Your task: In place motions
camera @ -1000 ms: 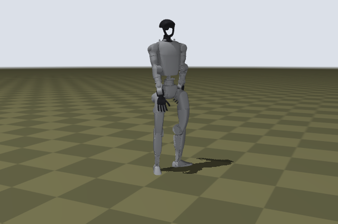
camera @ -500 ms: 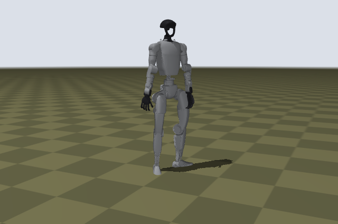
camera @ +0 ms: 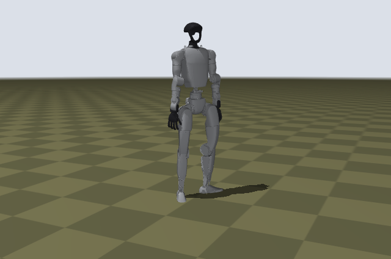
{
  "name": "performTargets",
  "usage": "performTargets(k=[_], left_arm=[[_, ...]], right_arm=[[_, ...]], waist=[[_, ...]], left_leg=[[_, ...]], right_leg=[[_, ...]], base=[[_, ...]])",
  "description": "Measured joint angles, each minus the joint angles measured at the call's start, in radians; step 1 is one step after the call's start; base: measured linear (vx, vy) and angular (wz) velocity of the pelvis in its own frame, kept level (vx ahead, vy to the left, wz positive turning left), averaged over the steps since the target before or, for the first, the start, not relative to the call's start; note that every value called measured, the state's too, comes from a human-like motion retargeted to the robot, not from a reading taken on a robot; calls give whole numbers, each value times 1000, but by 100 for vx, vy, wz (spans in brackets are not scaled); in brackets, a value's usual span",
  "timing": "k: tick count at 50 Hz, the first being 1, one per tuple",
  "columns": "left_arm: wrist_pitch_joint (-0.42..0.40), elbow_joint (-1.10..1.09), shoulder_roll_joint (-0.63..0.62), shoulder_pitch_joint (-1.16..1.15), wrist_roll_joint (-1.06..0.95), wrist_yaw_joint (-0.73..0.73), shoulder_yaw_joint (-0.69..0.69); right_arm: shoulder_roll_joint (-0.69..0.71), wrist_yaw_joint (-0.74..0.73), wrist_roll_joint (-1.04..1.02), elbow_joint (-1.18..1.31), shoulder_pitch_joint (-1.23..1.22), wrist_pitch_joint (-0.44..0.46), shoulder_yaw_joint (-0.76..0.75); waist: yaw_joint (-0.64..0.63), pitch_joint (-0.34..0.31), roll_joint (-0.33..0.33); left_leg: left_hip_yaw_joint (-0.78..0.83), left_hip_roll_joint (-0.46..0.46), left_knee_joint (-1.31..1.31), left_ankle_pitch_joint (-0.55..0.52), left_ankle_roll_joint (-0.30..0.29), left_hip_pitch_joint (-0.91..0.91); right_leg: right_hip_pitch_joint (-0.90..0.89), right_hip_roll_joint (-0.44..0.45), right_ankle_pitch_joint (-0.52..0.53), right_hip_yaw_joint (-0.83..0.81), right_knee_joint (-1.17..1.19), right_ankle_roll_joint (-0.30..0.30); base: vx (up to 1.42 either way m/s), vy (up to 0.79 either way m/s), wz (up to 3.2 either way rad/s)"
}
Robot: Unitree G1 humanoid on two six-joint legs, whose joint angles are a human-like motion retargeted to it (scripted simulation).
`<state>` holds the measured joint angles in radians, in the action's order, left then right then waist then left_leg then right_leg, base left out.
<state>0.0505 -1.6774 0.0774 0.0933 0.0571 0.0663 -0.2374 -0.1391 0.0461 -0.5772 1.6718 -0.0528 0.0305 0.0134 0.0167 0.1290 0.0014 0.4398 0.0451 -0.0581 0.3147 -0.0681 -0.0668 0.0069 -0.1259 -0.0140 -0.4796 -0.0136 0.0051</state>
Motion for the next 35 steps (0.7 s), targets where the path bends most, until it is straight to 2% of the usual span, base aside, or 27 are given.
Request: performTargets(k=[5, 10, 16, 21, 23, 26, 30, 33, 35], left_arm=[[150, -23, 68, -373, 35, 34, -69], [141, -23, 98, -651, 138, 139, -112], [163, -23, 95, -710, 138, 150, -146], [143, -23, 76, -516, 39, 86, -88], [126, -23, 64, -371, -12, 38, -26], [108, -23, 39, -134, -63, -6, 61], [59, -10, -8, 172, -78, 40, 126], [19, 96, -43, 318, -79, 64, 155], [-8, 187, -60, 395, -79, 60, 168]], right_arm=[[140, 221, -74, -223, -239, -92, 198], [245, 374, 52, -428, -412, -169, 256], [278, 376, 135, -559, -430, -265, 279], [212, 317, -1, -478, -305, -268, 296], [170, 273, -83, -390, -221, -222, 268], [109, 131, -169, -213, -96, -131, 174], [21, -146, -115, 28, 65, -29, 9], [-50, -248, -44, 28, 219, 7, -113], [-97, -294, -20, 28, 304, -4, -184]], waist=[[-2, -23, 11], [18, -31, 19], [50, -24, 8], [49, -11, -6], [40, -10, -10], [28, -13, -22], [10, -14, -41], [12, -21, -49], [24, -23, -50]], left_leg=[[35, 7, 14, 1, -7, 37], [51, 20, 17, -1, -14, 50], [38, 22, 15, -6, -15, 41], [23, 13, 10, -6, -10, 29], [15, 9, 8, -7, -7, 22], [2, 3, 5, -9, -2, 15], [-14, -4, -1, -10, 3, 3], [-23, -6, -7, -9, 4, -6], [-28, -7, -10, -8, 3, -12]], right_leg=[[-8, 9, 6, 36, 13, -1], [-13, 15, 5, 47, 25, 1], [-6, 15, -1, 24, 23, 5], [0, 12, -4, 9, 16, 5], [4, 10, -4, 0, 11, 6], [18, 7, -4, -20, 2, 10], [30, 0, -4, -39, -7, 14], [33, -4, -3, -41, -13, 13], [32, -5, -2, -38, -16, 10]], base=[[0, -1, -36], [0, 0, 0], [1, -4, 17], [1, -1, 7], [0, 4, 21], [-1, 0, 32], [0, -1, 19], [0, 0, 0], [0, 0, 0]])
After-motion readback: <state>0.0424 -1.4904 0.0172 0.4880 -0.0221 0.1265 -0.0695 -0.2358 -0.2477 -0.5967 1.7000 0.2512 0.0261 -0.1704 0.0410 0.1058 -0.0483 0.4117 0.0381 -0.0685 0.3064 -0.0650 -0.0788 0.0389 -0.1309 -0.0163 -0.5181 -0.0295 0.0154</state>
